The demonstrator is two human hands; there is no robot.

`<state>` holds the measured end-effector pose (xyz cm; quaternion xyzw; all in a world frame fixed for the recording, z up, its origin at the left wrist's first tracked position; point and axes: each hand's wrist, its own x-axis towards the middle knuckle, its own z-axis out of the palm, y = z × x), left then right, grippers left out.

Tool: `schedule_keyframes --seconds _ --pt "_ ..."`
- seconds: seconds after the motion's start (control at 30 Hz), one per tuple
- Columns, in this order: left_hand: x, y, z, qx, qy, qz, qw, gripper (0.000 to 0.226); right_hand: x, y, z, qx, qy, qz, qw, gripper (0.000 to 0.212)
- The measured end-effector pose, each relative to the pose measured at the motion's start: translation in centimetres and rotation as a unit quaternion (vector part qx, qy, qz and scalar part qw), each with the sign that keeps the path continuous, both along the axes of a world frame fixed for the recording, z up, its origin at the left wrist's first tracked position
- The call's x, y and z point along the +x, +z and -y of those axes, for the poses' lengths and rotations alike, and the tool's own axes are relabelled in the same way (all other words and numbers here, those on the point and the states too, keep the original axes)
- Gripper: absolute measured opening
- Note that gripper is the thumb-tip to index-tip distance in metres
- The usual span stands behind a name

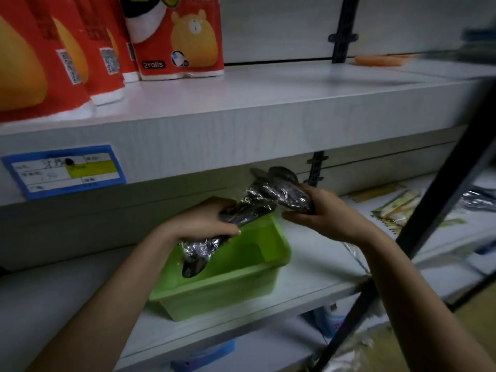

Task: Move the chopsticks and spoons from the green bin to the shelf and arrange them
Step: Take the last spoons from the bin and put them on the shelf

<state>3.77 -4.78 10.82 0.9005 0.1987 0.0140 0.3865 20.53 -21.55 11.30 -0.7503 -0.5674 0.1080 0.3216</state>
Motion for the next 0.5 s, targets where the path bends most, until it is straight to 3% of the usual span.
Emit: schedule_keyframes --seconds 0.37,0.5 --pt "6.2 -1.0 13.0 -0.067 -0.055 -0.034 0.996 0.018 5.6 -0.8 14.4 -0.105 0.003 -0.03 0.994 0.025" --pt "9.3 -2.6 18.3 -0.031 -0.083 -0.041 0.995 0.019 9.0 -1.2 20.5 -0.131 0.007 -0.031 0.991 0.025"
